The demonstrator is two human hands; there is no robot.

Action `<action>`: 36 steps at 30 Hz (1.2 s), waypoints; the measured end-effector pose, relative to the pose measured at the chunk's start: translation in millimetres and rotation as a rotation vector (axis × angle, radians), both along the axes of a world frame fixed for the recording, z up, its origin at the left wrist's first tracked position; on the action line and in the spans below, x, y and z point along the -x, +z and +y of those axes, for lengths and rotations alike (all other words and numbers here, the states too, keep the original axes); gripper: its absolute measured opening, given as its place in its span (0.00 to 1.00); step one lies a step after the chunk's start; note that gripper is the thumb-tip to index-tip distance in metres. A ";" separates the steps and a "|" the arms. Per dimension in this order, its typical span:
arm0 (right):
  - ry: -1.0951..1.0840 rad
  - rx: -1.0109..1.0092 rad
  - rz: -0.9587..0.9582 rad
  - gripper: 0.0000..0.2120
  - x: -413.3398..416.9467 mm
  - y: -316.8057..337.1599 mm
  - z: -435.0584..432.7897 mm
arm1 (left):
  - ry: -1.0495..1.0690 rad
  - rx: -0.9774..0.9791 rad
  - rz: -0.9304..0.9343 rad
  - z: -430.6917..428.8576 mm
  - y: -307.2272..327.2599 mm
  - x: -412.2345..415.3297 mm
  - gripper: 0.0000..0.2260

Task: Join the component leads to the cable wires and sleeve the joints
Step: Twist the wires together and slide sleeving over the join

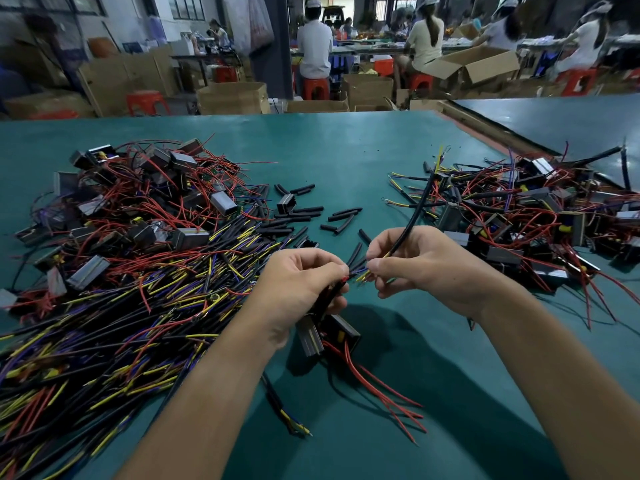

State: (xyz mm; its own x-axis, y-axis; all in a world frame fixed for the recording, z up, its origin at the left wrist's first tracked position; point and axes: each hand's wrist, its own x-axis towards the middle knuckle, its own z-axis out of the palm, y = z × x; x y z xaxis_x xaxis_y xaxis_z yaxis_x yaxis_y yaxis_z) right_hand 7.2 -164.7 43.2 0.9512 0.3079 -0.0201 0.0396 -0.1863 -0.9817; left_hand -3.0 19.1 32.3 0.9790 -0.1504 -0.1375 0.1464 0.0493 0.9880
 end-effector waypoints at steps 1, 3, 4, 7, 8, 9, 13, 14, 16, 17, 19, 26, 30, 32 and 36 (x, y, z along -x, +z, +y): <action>-0.004 -0.001 -0.001 0.05 -0.3 -0.1 0.1 | -0.003 -0.010 -0.006 1.1 0.5 -0.2 0.11; -0.012 -0.006 0.001 0.06 -0.8 -0.3 0.0 | -0.019 -0.034 -0.020 3.5 1.0 -0.4 0.10; -0.014 -0.010 0.003 0.06 -1.1 -0.7 0.0 | -0.033 -0.047 -0.026 4.8 1.1 -0.2 0.10; -0.021 -0.015 0.004 0.07 -1.3 -0.9 -0.1 | -0.069 -0.084 -0.047 7.4 2.1 -0.1 0.09; -0.023 -0.015 0.002 0.07 -1.3 -0.9 -0.2 | -0.072 -0.096 -0.055 7.8 2.3 -0.2 0.09; -0.023 -0.018 -0.001 0.06 -1.5 -0.6 -0.5 | -0.072 -0.109 -0.063 8.1 2.8 -0.5 0.08; -0.006 -0.035 -0.017 0.05 -0.9 1.1 -1.7 | -0.070 -0.149 -0.099 10.5 4.3 -1.0 0.06; -0.004 -0.035 -0.024 0.05 -0.3 1.7 -1.9 | -0.072 -0.152 -0.102 10.9 4.7 -0.8 0.05; -0.007 -0.037 -0.044 0.04 0.6 2.7 -2.2 | -0.070 -0.148 -0.099 11.7 5.1 -0.6 0.04; -0.011 -0.039 -0.057 0.04 0.9 3.1 -2.4 | -0.066 -0.150 -0.101 12.4 5.3 -0.7 0.03; -0.023 -0.045 -0.083 0.04 1.6 4.2 -2.2 | -0.048 -0.202 -0.151 14.9 6.0 -0.8 0.03; -0.038 -0.088 -0.168 0.09 4.3 9.3 -2.3 | -0.110 -0.310 -0.455 28.0 16.6 3.5 0.03; -0.031 -0.101 -0.210 0.09 5.4 9.8 -1.3 | -0.201 -0.350 -0.476 26.0 15.2 5.9 0.05; -0.032 -0.103 -0.231 0.08 5.9 9.8 -0.4 | -0.191 -0.362 -0.482 22.6 13.3 5.5 0.04; -0.036 -0.108 -0.257 0.03 7.3 9.6 1.3 | -0.170 -0.367 -0.474 20.2 11.3 3.4 0.04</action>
